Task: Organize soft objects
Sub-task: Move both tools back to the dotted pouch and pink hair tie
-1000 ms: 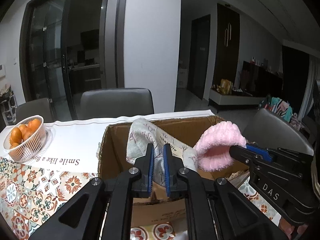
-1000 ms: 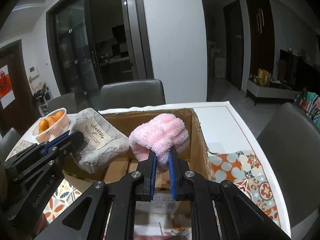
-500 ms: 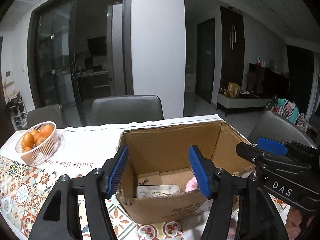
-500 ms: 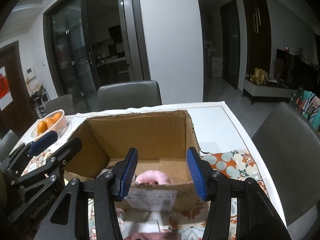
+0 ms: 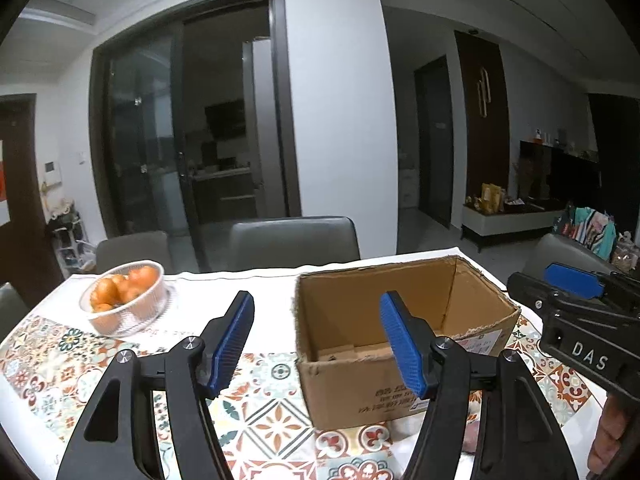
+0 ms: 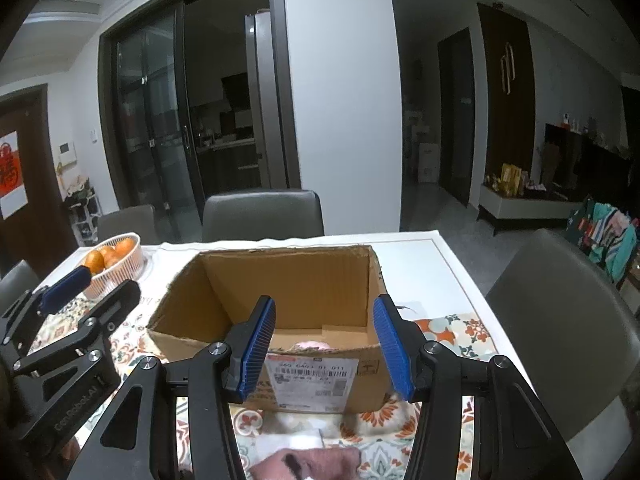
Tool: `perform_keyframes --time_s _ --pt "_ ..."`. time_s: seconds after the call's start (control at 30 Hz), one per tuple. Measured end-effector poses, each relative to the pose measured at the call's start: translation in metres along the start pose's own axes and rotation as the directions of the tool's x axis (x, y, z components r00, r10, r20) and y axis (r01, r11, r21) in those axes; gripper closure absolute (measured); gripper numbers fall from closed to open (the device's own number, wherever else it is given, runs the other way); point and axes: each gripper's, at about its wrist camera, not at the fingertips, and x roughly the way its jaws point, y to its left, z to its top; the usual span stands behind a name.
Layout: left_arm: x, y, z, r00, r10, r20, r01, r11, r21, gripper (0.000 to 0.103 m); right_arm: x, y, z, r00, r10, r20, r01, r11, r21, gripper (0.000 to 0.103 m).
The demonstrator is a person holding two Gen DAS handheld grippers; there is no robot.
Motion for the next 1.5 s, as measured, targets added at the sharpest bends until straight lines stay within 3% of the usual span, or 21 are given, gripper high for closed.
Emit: perform_keyframes --time_s 0.47,0.67,1.03,1.5 --pt "-0.057 0.014 -0.009 0.999 0.053 0.004 -0.053 0.999 -0.009 0.035 -0.049 0.016 -0.018 0.999 0.026 0.025 -0.026 1.0 -0.001 0.05" --pt "-0.079 0.019 -0.027 0.997 0.071 -0.007 -0.071 0.997 -0.013 0.034 -0.063 0.019 -0.034 1.0 0.028 0.015 -0.028 1.0 0.003 0.05" --pt "-0.103 0.03 -0.067 0.994 0.067 -0.091 -0.072 0.996 -0.053 0.033 -0.081 0.029 -0.069 0.997 0.065 -0.028 -0.065 0.998 0.002 0.05" --pt "-0.108 0.045 -0.122 0.979 0.042 -0.2 -0.057 0.996 -0.066 0.033 -0.074 0.057 -0.113 0.984 0.128 -0.127 -0.135 0.99 -0.046 0.05"
